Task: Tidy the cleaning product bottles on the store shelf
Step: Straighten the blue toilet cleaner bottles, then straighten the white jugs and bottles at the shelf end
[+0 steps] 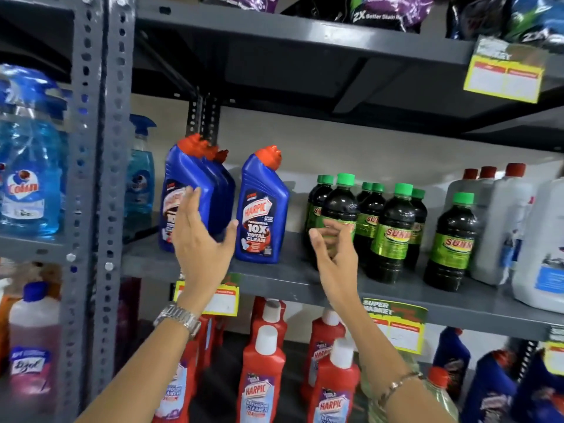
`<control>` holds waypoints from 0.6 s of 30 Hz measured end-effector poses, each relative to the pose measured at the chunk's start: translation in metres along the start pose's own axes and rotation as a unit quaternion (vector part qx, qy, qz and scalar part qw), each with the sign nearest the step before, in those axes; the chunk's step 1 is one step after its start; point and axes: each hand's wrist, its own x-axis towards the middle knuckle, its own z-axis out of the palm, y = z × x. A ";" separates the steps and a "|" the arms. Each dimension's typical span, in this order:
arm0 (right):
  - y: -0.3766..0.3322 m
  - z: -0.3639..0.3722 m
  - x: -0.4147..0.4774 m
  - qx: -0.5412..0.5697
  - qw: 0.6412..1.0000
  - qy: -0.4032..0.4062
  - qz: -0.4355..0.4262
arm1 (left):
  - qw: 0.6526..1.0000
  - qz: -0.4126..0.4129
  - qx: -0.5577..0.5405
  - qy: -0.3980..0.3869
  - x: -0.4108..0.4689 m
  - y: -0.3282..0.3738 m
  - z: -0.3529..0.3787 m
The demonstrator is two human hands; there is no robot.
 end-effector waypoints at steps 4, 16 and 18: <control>0.007 -0.076 0.008 -0.014 0.995 0.087 -0.052 | 0.994 0.061 -0.089 -0.017 -0.026 0.069 0.043; 0.077 -0.372 0.039 -0.267 0.869 0.416 0.022 | 0.927 0.045 -0.295 -0.227 -0.155 0.297 0.194; 0.086 -0.413 0.045 -0.334 0.844 0.411 0.088 | 0.918 0.022 -0.283 -0.278 -0.176 0.322 0.216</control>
